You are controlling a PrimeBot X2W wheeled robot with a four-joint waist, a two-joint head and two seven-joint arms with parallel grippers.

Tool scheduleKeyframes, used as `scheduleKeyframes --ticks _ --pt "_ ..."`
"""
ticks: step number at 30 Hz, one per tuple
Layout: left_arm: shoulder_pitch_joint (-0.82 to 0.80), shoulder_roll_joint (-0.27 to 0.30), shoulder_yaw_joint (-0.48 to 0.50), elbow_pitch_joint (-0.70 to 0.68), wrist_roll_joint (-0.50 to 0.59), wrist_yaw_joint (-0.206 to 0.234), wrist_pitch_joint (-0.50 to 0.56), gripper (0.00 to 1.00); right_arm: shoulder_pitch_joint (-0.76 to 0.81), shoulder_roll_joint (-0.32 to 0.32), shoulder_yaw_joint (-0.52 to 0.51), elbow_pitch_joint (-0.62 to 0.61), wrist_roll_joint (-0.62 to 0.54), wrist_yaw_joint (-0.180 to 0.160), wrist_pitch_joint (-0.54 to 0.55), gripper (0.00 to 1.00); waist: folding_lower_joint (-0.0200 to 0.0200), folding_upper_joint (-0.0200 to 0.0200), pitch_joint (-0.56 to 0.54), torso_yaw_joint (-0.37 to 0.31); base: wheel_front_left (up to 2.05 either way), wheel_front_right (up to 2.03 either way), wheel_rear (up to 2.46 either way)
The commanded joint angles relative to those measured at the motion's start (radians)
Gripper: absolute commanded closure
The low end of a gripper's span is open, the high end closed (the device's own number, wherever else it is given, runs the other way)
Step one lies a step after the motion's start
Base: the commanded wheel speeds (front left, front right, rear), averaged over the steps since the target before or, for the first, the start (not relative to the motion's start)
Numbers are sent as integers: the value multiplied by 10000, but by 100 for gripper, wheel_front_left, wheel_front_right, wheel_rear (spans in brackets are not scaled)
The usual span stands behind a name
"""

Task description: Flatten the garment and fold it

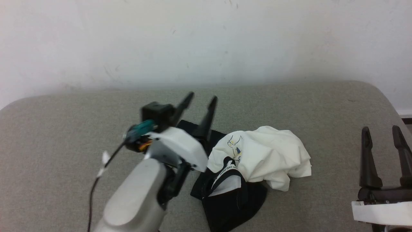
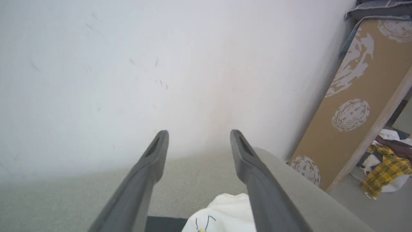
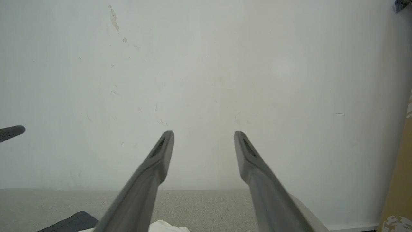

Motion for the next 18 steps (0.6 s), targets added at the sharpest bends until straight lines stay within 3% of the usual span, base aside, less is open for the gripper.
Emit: scheduleKeyframes --ticks 1,5,11,18 --pt "423 278 265 -610 75 167 -605 0 131 24 8 -70 15 -7 -45 0 0 0 -3 33 0 0 0" --pt "1511 949 1046 -2303 496 711 -2103 0 175 24 0 -107 92 -7 -45 0 0 0 71 -21 0 0 0" --pt "3492 1723 2179 -4963 2371 1456 -2502 0 406 24 -83 -98 217 -7 -45 0 0 0 121 -117 0 0 0" --pt "6036 1291 3006 -6845 4206 1990 -2509 0 711 24 -77 -20 412 -7 -45 0 0 0 218 -249 0 0 0"
